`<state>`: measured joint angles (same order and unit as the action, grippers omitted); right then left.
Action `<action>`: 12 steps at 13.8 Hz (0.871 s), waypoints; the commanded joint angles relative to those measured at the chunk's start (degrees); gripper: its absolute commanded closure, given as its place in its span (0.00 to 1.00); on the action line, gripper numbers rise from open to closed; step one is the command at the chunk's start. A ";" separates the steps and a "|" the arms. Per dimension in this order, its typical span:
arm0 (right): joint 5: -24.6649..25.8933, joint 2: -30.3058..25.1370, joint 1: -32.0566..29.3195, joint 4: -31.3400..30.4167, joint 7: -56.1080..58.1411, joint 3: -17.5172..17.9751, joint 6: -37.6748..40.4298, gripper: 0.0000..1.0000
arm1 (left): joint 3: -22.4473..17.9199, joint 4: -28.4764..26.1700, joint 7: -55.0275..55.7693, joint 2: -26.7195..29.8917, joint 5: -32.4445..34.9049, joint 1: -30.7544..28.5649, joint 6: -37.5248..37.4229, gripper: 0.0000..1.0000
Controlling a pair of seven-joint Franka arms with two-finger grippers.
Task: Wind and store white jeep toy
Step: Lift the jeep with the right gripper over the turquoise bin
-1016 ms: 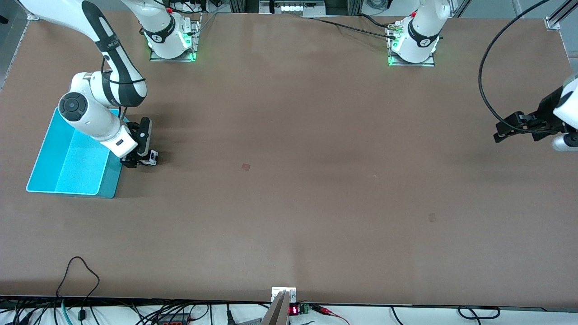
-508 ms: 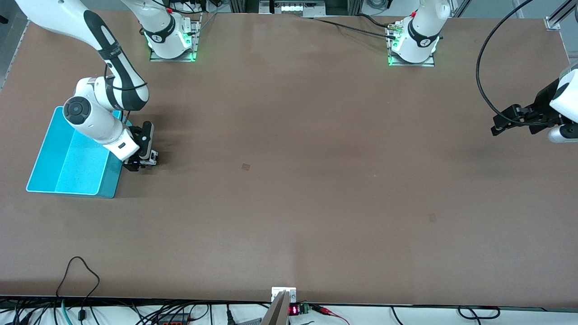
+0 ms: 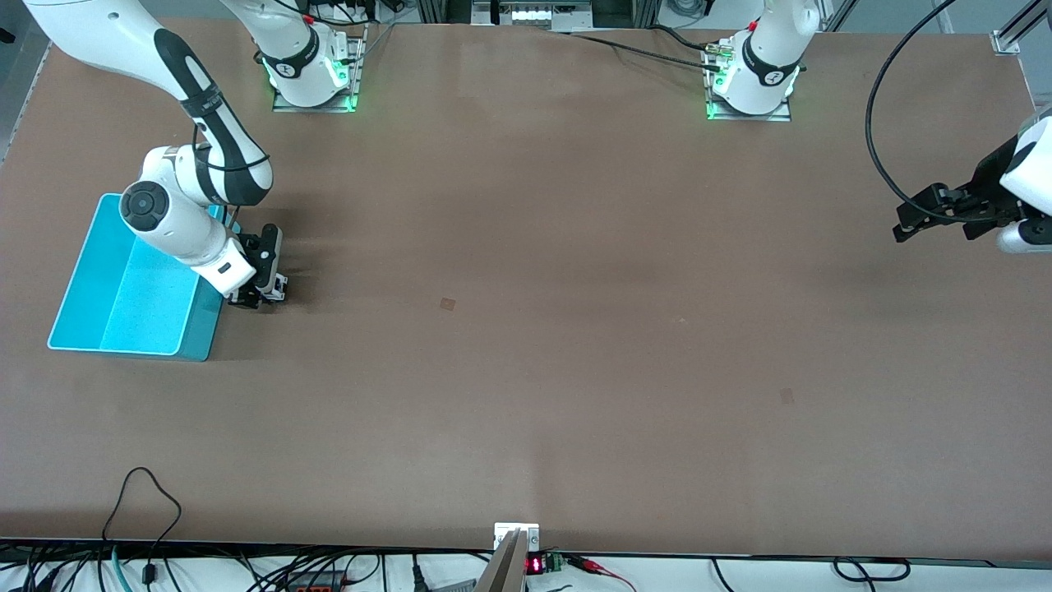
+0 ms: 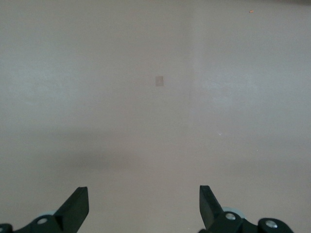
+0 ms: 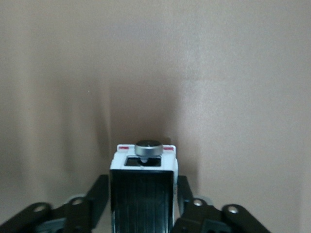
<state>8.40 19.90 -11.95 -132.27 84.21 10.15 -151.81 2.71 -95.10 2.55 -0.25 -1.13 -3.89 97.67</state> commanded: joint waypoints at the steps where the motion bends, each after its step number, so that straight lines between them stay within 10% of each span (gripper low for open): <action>1: 1.01 -0.39 -2.55 -0.45 0.16 1.10 -0.33 1.00 | 0.19 -0.09 -0.27 0.77 -0.89 -0.33 -2.48 0.00; 12: 0.66 -7.32 -2.02 2.36 -22.31 9.18 1.95 1.00 | -0.24 -0.27 0.44 0.69 -1.07 -0.50 -3.28 0.00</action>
<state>8.41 15.65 -13.22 -130.18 66.17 18.04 -151.61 2.62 -95.15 2.95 -0.14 -1.13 -3.96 95.05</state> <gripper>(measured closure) 0.480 0.000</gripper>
